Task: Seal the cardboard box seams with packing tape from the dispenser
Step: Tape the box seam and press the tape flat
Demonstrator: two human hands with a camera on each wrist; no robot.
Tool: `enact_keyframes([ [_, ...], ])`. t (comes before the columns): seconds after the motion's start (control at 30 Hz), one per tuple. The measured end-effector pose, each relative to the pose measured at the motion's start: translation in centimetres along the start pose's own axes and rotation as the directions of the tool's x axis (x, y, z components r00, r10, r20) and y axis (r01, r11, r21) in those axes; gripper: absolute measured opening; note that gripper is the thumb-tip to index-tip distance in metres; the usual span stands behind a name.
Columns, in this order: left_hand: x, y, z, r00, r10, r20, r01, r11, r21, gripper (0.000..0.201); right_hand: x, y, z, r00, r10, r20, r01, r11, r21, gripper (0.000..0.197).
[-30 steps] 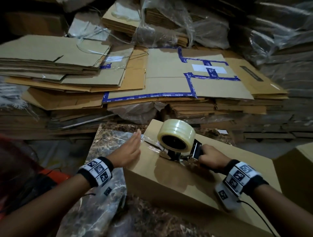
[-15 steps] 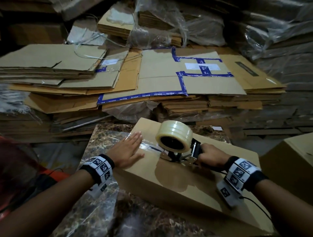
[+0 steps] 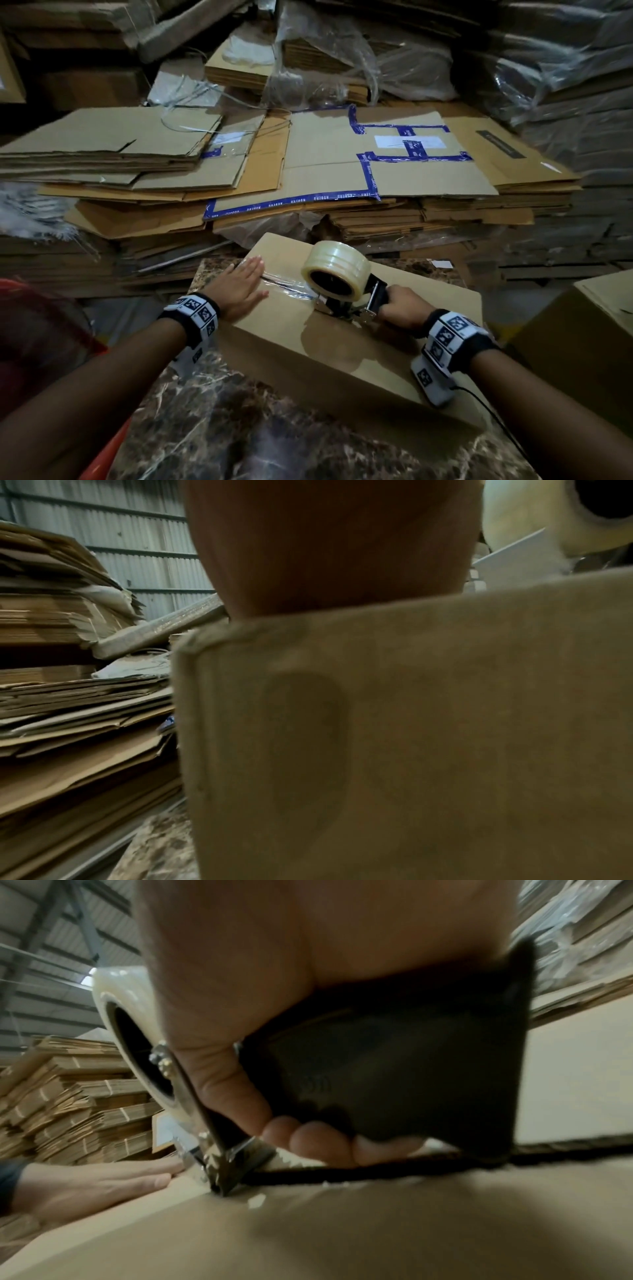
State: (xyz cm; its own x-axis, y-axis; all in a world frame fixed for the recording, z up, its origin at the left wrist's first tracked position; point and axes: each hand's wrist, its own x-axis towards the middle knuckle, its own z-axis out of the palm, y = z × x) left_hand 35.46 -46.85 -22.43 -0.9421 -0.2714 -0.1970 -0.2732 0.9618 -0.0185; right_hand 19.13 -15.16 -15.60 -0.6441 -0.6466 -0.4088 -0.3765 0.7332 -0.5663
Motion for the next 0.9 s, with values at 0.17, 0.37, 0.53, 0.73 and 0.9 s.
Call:
enact_keyframes([
  [0.17, -0.3, 0.4, 1.2, 0.998, 0.036, -0.046, -0.037, 0.999, -0.033, 0.077, 1.3, -0.2, -0.1, 1.000, 0.017, 0.005, -0.017, 1.000, -0.002, 0.008],
  [0.37, 0.4, -0.4, 1.9, 0.998, 0.038, -0.055, -0.041, 0.998, -0.053, 0.077, 0.2, 2.1, -2.1, 1.000, 0.028, 0.010, -0.027, 0.996, -0.088, 0.009],
  [0.53, 0.4, -0.3, 1.8, 0.998, 0.030, -0.050, -0.034, 0.997, -0.065, 0.078, -3.8, 8.2, -5.5, 0.993, 0.116, -0.012, -0.117, 0.990, -0.074, 0.010],
  [0.73, -0.6, 3.6, 0.6, 1.000, -0.024, -0.015, 0.023, 0.996, -0.087, 0.092, -6.2, 13.1, -6.3, 0.979, 0.204, 0.005, -0.203, 0.975, 0.088, 0.024],
  [0.9, -1.0, 11.0, 0.4, 0.994, 0.112, 0.006, -0.110, 0.981, -0.157, 0.123, -6.0, 13.6, -5.8, 0.984, 0.178, -0.025, -0.172, 0.975, 0.138, 0.024],
])
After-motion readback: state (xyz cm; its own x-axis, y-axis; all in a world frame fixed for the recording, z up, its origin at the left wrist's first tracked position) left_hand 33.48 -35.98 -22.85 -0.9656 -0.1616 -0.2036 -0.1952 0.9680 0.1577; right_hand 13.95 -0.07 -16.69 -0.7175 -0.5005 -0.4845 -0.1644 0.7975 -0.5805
